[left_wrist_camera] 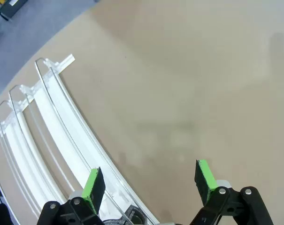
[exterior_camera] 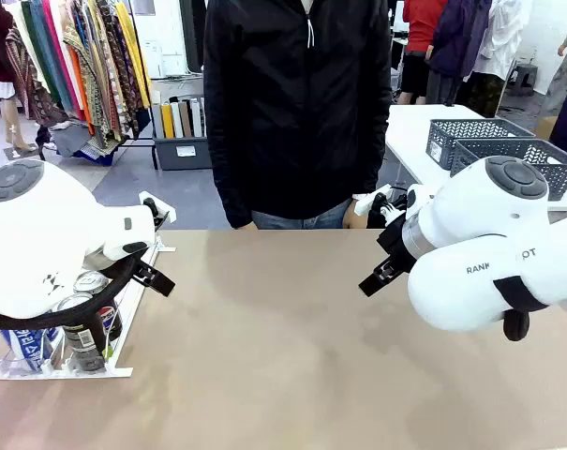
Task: Retrieve and store the cans from the dispenser.
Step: Pick up one can from the Automatic Can Dispenser and place it in the middle of the table.
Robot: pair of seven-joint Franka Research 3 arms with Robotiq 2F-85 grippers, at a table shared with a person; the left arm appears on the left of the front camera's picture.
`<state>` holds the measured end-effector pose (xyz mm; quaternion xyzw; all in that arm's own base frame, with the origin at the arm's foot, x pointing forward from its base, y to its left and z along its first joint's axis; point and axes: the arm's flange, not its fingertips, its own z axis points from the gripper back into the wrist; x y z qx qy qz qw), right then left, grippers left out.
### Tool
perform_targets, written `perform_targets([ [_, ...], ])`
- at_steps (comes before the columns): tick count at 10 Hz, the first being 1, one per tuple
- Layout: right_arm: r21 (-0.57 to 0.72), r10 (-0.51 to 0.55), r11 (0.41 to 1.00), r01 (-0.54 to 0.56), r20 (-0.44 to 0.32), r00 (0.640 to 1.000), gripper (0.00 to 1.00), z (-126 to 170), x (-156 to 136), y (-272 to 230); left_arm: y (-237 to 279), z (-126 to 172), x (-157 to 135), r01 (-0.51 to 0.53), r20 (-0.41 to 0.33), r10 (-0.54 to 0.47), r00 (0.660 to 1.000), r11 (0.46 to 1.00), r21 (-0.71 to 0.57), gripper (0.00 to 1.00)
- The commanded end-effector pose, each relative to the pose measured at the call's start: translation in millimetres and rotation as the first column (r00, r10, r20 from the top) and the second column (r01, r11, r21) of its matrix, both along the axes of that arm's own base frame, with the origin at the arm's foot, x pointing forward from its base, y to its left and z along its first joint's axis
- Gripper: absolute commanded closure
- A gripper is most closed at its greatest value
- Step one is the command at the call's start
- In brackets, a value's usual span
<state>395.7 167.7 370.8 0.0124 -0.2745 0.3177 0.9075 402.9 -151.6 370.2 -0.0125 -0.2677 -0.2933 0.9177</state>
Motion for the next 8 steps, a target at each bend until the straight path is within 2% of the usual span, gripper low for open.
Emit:
perform_targets([
  [1, 0.0, 0.0, 1.0, 0.0, 0.0, 1.0, 0.0, 0.0, 0.0, 0.0, 0.0, 0.3, -0.1, 0.0, 0.001, 0.0, 1.0, 1.0, 0.0, 0.0],
  [8, 0.0, 0.0, 1.0, 0.0, 0.0, 1.0, 0.0, 0.0, 0.0, 0.0, 0.0, 0.3, -0.1, 0.0, 0.001, 0.0, 1.0, 1.0, 0.0, 0.0],
])
